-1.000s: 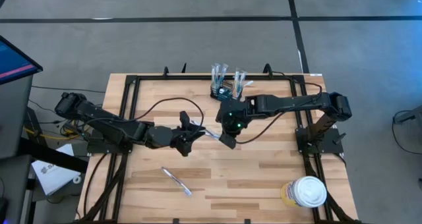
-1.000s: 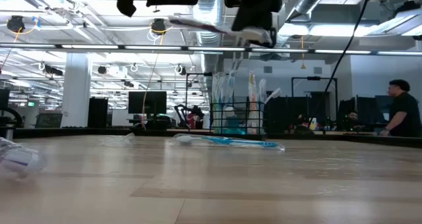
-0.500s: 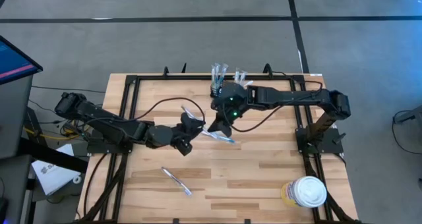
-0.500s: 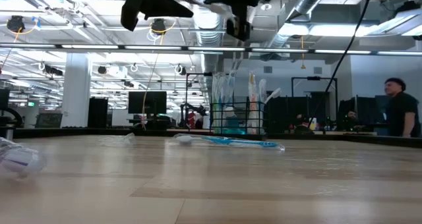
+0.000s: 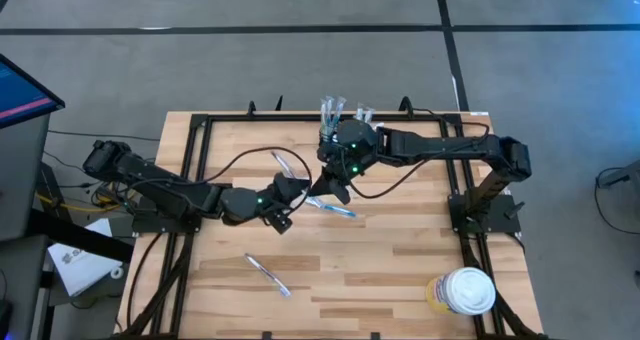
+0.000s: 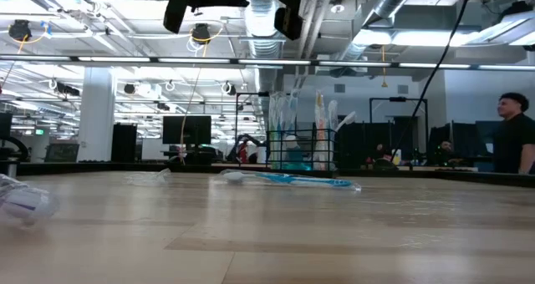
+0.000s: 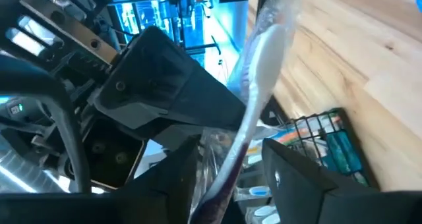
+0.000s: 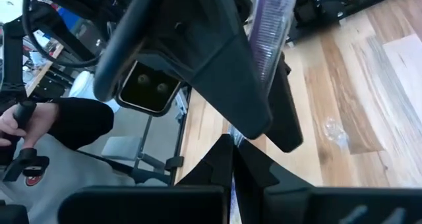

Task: Pick & Place toothbrushing station
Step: Put the right violet toothbrush into the mesh organizer

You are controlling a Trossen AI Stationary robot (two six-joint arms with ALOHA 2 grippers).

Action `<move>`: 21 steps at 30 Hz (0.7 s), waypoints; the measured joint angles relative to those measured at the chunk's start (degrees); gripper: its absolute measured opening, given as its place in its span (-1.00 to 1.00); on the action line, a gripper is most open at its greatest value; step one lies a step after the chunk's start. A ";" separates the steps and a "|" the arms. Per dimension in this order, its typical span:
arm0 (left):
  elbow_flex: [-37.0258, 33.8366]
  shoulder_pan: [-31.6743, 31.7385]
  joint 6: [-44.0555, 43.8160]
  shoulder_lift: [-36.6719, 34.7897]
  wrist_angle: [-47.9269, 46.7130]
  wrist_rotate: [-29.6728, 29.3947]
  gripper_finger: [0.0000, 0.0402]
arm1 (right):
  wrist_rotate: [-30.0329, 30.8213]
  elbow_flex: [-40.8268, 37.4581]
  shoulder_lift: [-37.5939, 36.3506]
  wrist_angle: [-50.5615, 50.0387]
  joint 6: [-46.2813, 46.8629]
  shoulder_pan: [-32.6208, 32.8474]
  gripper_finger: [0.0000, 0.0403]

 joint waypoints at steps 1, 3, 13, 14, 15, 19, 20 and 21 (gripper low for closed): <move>0.00 0.00 0.68 0.00 -0.01 0.00 -0.21 | -0.13 0.00 0.00 0.03 -0.02 -0.15 -1.00; 0.00 0.00 2.05 0.00 0.15 -0.69 -0.28 | -0.14 0.00 0.00 0.02 -0.16 -0.42 -1.00; 0.00 0.02 3.45 0.00 0.42 -3.21 -0.61 | -0.61 0.00 0.02 0.70 -1.53 -2.24 -1.00; 0.01 0.03 3.44 0.00 0.49 -3.21 -0.65 | -1.03 0.00 0.02 0.88 -1.53 -2.26 -1.00; 0.03 0.16 3.42 0.00 0.49 -3.22 -0.69 | -1.45 0.00 0.02 0.99 -1.58 -2.26 -1.00; 0.04 0.38 3.37 0.00 0.25 -3.45 -0.87 | -1.70 0.00 0.02 0.97 -2.40 -2.13 -1.00; 0.04 0.37 3.37 0.00 0.23 -3.48 -0.91 | -1.70 0.00 0.02 0.95 -2.45 -2.11 -1.00; 0.04 0.37 3.35 0.00 0.23 -3.46 -0.93 | -1.81 0.00 0.02 0.92 -2.60 -2.11 -1.00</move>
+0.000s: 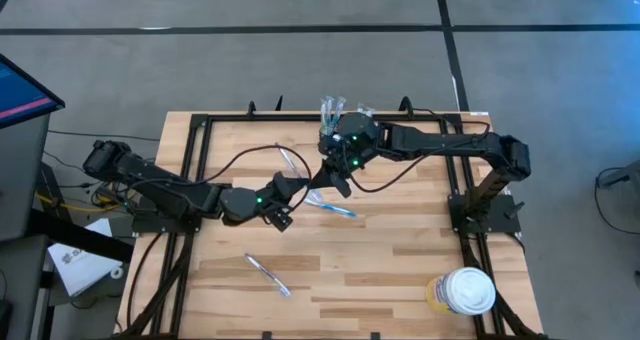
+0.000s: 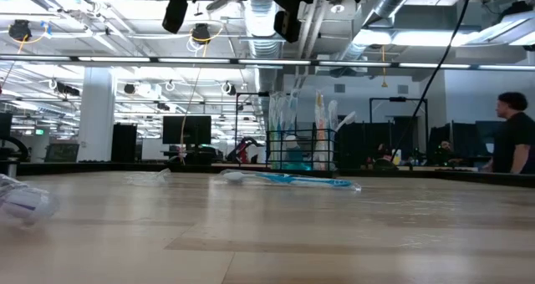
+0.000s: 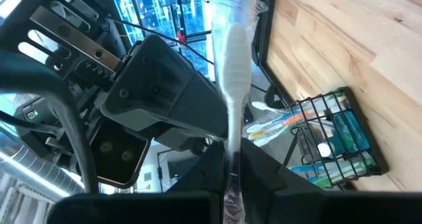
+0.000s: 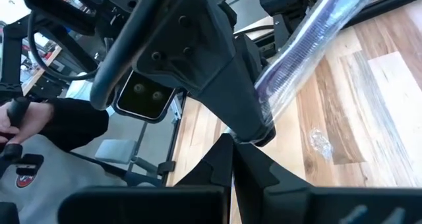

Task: Pick & Place toothbrushing station
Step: Put the right violet toothbrush into the mesh organizer

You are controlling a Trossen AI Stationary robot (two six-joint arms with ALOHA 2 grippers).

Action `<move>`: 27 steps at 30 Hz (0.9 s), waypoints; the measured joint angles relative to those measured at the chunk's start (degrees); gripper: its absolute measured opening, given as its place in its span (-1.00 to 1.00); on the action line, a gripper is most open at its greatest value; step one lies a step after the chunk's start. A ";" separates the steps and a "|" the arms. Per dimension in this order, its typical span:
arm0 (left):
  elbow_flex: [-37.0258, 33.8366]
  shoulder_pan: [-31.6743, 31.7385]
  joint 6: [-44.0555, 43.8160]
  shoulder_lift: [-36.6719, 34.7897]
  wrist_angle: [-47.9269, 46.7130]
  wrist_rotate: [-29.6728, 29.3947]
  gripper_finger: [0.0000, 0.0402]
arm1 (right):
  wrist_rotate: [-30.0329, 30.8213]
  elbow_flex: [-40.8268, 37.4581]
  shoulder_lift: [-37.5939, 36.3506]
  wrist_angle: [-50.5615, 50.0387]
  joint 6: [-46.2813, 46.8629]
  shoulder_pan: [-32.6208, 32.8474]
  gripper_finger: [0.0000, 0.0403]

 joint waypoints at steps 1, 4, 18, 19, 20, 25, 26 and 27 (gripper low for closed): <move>0.01 0.00 -0.01 0.00 0.00 0.03 -0.94 | -0.27 0.00 0.00 0.00 -0.14 0.00 -1.00; 0.01 0.00 -0.03 0.00 0.07 0.11 -0.90 | -0.67 0.00 0.00 0.00 -0.44 0.00 -1.00; 0.00 0.02 -0.53 0.00 -0.26 -2.01 -0.93 | -11.70 0.00 0.02 -0.10 -3.45 -3.36 -0.66; 0.00 0.02 -0.53 0.00 -0.28 -2.38 -0.93 | -12.49 0.00 0.02 -0.27 -3.59 -3.81 -0.62; -0.02 0.02 -0.55 0.01 -0.30 -2.71 -0.93 | -13.25 0.00 0.02 -0.42 -3.84 -4.35 -0.59; -0.04 0.02 -4.40 0.02 -0.51 -3.20 -0.93 | -14.99 0.00 0.02 -2.47 -6.11 -7.37 -0.53; -0.04 0.02 -5.59 0.02 -0.51 -3.19 -0.93 | -15.01 0.00 0.02 -3.38 -6.65 -7.99 -0.53; -0.04 0.02 -6.69 0.02 -0.55 -3.18 -0.93 | -15.01 0.00 0.02 -4.68 -7.46 -8.56 -0.52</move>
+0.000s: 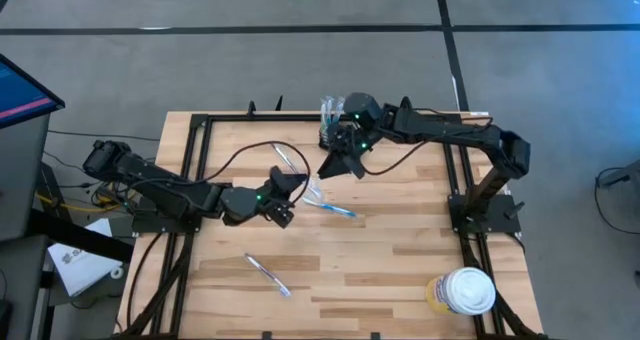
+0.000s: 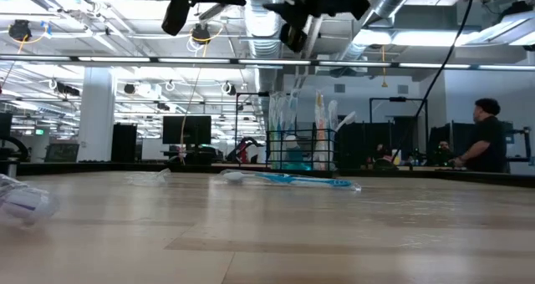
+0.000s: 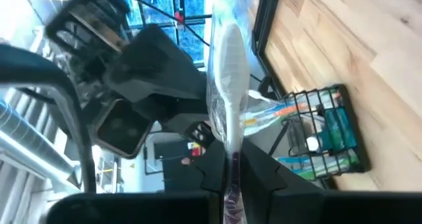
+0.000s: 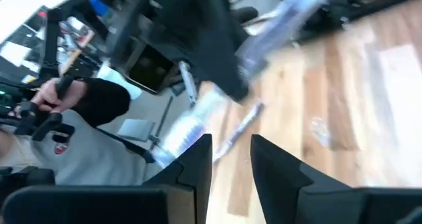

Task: Pick & Place toothbrushing station
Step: Put the right violet toothbrush into the mesh organizer

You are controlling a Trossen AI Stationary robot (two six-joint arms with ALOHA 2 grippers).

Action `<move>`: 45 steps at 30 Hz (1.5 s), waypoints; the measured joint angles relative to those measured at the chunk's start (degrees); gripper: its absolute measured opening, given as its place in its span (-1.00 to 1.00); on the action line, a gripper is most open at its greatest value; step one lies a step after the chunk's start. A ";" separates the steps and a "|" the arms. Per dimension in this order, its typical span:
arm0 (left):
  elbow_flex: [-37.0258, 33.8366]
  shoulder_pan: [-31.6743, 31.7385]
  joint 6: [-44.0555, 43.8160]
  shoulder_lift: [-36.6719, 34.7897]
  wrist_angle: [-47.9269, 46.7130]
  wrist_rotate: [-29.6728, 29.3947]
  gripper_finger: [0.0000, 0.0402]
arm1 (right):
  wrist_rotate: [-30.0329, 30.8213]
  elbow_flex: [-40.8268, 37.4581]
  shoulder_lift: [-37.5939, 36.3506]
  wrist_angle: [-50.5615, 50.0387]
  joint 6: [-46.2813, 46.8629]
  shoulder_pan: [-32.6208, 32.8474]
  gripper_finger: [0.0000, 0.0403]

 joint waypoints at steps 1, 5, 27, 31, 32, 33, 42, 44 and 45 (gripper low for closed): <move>0.00 0.00 -0.91 0.00 -0.01 0.02 -0.93 | 0.02 0.00 0.00 -1.19 -0.99 -0.55 -0.53; 0.00 0.30 -6.01 0.00 0.02 0.08 -0.93 | 0.02 0.00 0.00 -5.34 -4.27 -2.10 -0.53; -0.04 18.41 -37.12 -0.88 0.00 24.80 -0.93 | 0.75 -2.44 -3.59 -15.18 -21.44 -2.37 -0.57; -0.07 24.18 -42.69 -1.03 0.17 36.30 -0.93 | 3.67 -8.18 -9.10 -11.30 -20.96 -2.52 -0.66; -0.07 25.75 -44.61 -1.03 0.87 40.10 -0.93 | 4.07 -9.80 -10.44 -9.64 -20.37 -2.51 -0.68; -0.06 27.42 -46.64 -1.01 1.46 43.84 -0.93 | 4.51 -11.53 -11.78 -7.67 -19.84 -2.35 -0.70; -0.02 38.13 -63.31 2.97 13.94 62.79 -0.93 | 10.53 -22.98 -19.16 -0.63 -16.27 0.21 -0.76; -0.02 39.35 -65.95 5.03 17.26 64.06 -0.93 | 11.64 -24.19 -19.49 0.66 -16.27 0.80 -0.76; -0.02 39.72 -67.12 6.14 19.00 64.12 -0.93 | 12.16 -24.63 -19.65 0.34 -16.25 1.00 -0.76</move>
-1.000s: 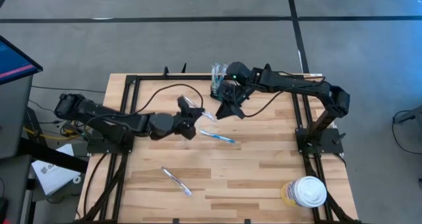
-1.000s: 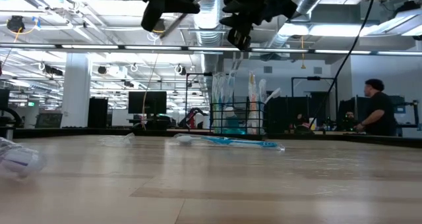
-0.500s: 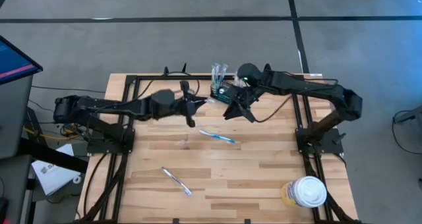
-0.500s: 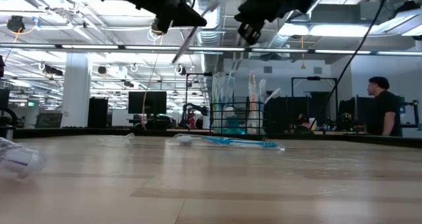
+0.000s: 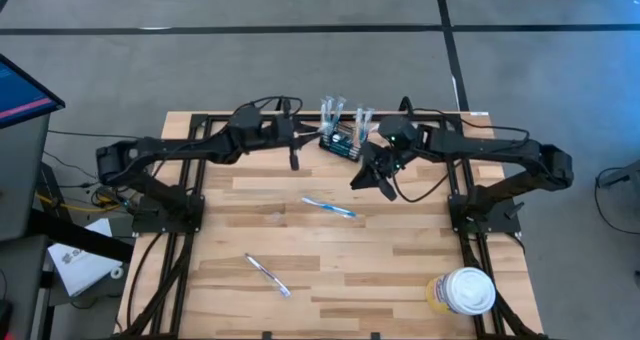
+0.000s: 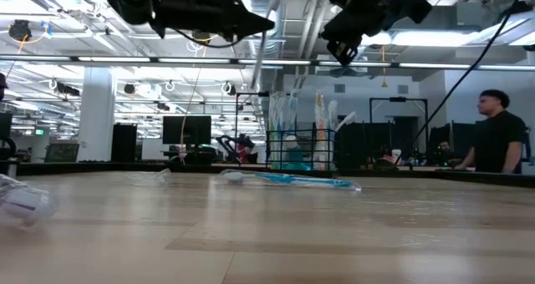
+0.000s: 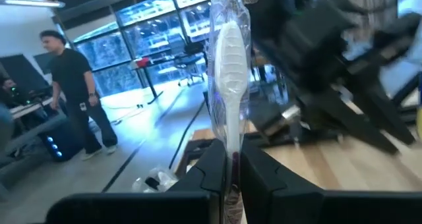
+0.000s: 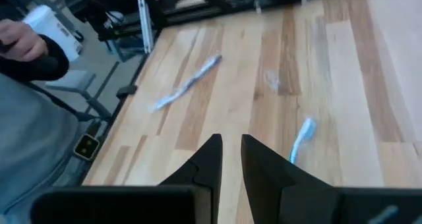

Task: Pick & Place toothbrushing station
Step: Put the right violet toothbrush into the mesh organizer

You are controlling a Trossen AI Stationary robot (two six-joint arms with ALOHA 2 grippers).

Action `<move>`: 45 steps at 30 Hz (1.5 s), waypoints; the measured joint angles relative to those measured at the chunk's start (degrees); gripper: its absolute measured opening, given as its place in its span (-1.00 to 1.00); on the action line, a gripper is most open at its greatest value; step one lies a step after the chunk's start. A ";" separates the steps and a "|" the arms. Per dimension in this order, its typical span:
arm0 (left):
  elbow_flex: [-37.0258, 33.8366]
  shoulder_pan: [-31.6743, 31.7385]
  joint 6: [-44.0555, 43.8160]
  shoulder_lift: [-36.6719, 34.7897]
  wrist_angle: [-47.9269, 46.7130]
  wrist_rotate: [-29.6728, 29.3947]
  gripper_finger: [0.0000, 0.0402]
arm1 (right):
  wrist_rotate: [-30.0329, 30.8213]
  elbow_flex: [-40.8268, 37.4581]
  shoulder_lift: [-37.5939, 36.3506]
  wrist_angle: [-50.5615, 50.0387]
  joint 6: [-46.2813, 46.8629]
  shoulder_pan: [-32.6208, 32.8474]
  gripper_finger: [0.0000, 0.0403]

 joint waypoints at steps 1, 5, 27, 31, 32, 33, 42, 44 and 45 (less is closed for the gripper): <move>0.00 0.43 -1.15 1.14 2.02 0.01 -0.93 | 0.74 -0.20 -0.02 -0.39 0.00 0.22 -0.76; 0.00 1.94 -5.74 5.83 9.34 -0.14 -0.93 | 7.46 -0.22 0.03 -0.28 1.33 1.17 -0.76; 0.02 6.95 -17.20 20.16 33.87 -2.04 -0.93 | 15.36 -11.64 0.09 16.32 4.46 4.37 -0.76; 0.02 6.91 -17.38 22.52 37.36 -4.22 -0.93 | 15.36 -12.70 0.09 18.07 4.48 4.37 -0.76; 0.02 6.91 -17.36 23.13 37.67 -5.00 -0.93 | 15.36 -12.68 0.09 18.49 4.48 4.37 -0.76; 0.02 6.91 -17.38 23.71 38.03 -5.36 -0.93 | 15.36 -12.65 0.08 18.83 4.48 4.41 -0.76; 0.02 6.91 -16.85 26.60 40.74 -11.52 -0.93 | 15.36 -12.63 0.09 19.34 3.94 4.41 -0.76; 0.02 6.91 -16.77 26.60 40.91 -12.22 -0.93 | 15.37 -12.63 0.09 19.30 3.12 4.46 -0.76; 0.02 6.91 -16.78 26.60 40.89 -12.55 -0.93 | 15.39 -12.63 0.09 19.34 2.81 4.58 -0.76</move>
